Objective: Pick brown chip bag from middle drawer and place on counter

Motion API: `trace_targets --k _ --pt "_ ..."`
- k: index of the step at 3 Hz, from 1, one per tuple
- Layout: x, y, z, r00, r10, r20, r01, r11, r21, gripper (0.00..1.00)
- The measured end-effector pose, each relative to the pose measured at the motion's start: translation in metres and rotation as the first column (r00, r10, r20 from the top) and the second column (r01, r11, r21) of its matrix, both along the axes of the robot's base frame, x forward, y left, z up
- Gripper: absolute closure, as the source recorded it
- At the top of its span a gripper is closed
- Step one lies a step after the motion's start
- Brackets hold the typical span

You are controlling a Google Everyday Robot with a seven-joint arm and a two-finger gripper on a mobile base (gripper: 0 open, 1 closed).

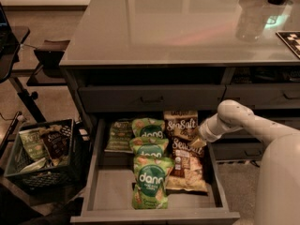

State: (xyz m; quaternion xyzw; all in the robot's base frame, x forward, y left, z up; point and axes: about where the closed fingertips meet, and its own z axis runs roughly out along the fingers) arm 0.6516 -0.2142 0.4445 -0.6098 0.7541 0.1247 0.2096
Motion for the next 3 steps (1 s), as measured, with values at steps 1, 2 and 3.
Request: trace_targets --k 1,2,3 --pt "0.000 0.000 0.000 1.0000 0.000 0.000 0.000 1.000 0.000 1.00" --pt "-0.010 0.006 0.004 0.9996 0.027 0.000 -0.027 0.999 0.021 1.00" --pt "-0.034 0.006 0.019 0.9985 0.051 0.018 -0.052 0.997 0.049 1.00"
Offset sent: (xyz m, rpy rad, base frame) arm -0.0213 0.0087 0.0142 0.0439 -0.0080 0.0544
